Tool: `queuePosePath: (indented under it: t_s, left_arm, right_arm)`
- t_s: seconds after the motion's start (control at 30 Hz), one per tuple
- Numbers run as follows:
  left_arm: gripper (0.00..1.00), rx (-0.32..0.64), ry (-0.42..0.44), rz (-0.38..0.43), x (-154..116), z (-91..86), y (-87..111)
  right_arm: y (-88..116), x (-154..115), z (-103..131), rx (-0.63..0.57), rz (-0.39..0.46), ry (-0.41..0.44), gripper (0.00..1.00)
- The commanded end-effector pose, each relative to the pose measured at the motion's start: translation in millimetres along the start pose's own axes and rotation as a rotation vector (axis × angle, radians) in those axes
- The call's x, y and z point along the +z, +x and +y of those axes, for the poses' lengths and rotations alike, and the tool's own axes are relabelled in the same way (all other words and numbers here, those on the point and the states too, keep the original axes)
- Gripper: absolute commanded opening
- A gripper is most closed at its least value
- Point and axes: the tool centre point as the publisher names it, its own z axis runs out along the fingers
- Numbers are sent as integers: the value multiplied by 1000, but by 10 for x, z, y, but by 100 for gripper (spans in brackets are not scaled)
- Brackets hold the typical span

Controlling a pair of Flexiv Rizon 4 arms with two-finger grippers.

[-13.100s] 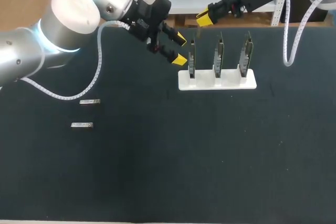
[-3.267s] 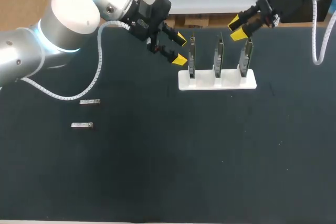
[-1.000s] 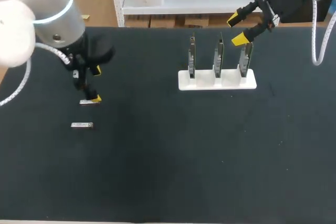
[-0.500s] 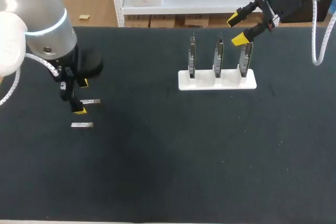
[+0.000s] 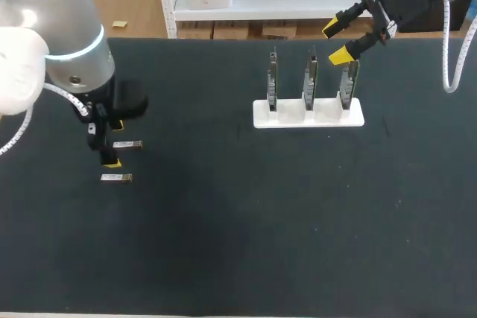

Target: Pick up the optical module with the left hand, and insert it into the network port with the right hand.

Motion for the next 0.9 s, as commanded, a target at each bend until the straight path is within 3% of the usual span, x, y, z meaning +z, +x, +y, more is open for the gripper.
queuePosePath:
  t_s: [0.03, 0.4, 0.9]
  left_arm:
    - [100, -1, 2, 6, 72, 66, -19]
    - [100, -22, 17, -7, 171, 125, 0]
    - [100, -38, 50, -7, 257, 43, 37]
  right_arm:
    - [0, 1, 12, 0, 0, 3, 100]
    - [0, 1, 12, 0, 0, 3, 100]
    - [0, 1, 12, 0, 0, 3, 100]
